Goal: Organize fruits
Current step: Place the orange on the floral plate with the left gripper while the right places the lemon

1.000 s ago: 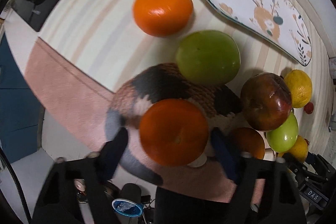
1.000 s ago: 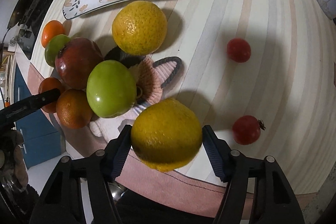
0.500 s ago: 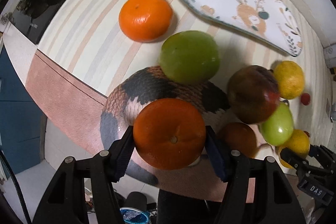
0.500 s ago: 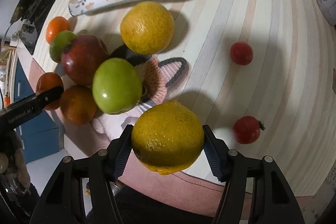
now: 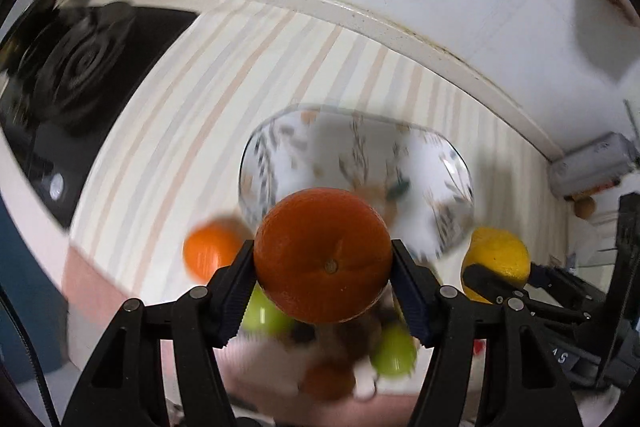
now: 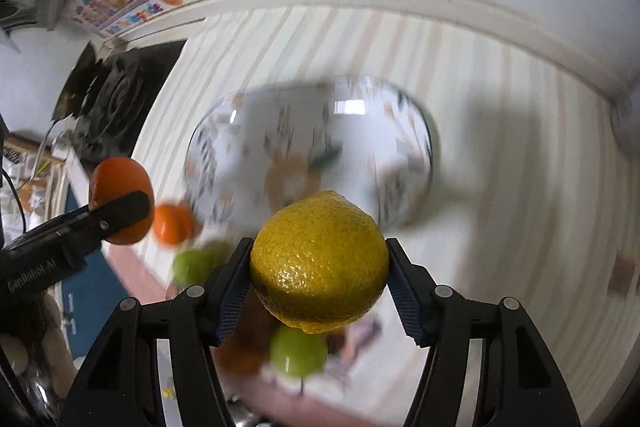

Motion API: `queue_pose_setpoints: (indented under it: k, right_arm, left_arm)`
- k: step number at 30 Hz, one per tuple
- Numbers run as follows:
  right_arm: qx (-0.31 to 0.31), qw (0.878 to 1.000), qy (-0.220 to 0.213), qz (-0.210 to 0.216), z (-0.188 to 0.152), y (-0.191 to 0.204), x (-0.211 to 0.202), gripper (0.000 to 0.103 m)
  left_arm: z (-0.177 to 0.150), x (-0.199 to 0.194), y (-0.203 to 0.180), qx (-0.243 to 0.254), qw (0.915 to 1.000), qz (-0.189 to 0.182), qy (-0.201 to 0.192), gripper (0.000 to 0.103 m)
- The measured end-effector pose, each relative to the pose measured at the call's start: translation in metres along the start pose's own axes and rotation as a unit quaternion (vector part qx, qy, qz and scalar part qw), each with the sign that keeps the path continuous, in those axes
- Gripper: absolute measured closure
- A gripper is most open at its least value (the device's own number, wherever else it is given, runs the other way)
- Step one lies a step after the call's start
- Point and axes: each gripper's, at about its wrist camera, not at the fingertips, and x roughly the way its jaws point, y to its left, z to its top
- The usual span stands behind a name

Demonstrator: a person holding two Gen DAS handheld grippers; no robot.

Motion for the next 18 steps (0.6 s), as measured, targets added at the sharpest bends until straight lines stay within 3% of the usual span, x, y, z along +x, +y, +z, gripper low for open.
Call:
queue_pose_setpoints:
  k: [7, 18]
  right_arm:
    - [-0.01, 0.999, 0.028, -0.046, 0.074, 0.001, 0.072, 0.037]
    - [-0.033, 0.997, 0.066, -0.037, 0.104, 0.007, 0.121, 0.037]
  left_arm:
    - [0.064, 0.076, 0.017, -0.026, 0.997, -0.01, 0.072, 0.041]
    - [0.09, 0.123, 0.02, -0.046, 0.9888, -0.031, 0.138, 0.041]
